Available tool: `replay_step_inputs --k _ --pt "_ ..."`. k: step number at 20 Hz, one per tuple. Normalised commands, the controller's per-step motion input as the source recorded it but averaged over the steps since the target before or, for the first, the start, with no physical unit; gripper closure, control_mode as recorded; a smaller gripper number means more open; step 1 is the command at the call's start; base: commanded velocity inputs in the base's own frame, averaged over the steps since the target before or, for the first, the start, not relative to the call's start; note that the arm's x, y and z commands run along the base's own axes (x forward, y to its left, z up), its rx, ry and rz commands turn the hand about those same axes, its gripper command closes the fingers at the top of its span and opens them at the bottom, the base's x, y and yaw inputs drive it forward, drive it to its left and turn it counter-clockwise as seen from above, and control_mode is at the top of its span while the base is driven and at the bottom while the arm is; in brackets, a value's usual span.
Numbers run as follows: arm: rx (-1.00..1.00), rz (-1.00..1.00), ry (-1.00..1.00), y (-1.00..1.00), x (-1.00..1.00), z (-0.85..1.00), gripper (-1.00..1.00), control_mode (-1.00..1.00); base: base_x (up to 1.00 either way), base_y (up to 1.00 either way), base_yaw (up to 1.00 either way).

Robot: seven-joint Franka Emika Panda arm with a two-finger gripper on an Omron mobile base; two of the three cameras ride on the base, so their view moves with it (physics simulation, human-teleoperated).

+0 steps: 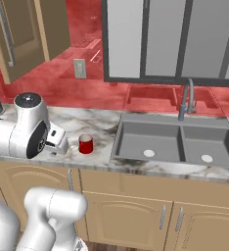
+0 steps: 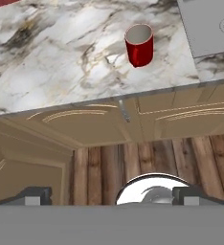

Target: Pick the mug and place it in the sink. Pick the bowl and place it in the open cabinet and then close the cabinet.

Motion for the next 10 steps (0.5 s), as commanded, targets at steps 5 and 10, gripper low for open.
replay_step_inputs --k 5,10 --pt "-0.14 -0.04 -0.07 0.00 0.00 -0.08 -1.00 -1.00 0.00 0.00 0.00" --pt "-0.12 -0.07 -0.02 0.00 0.03 0.00 -1.00 -1.00 0.00 0.00 0.00"
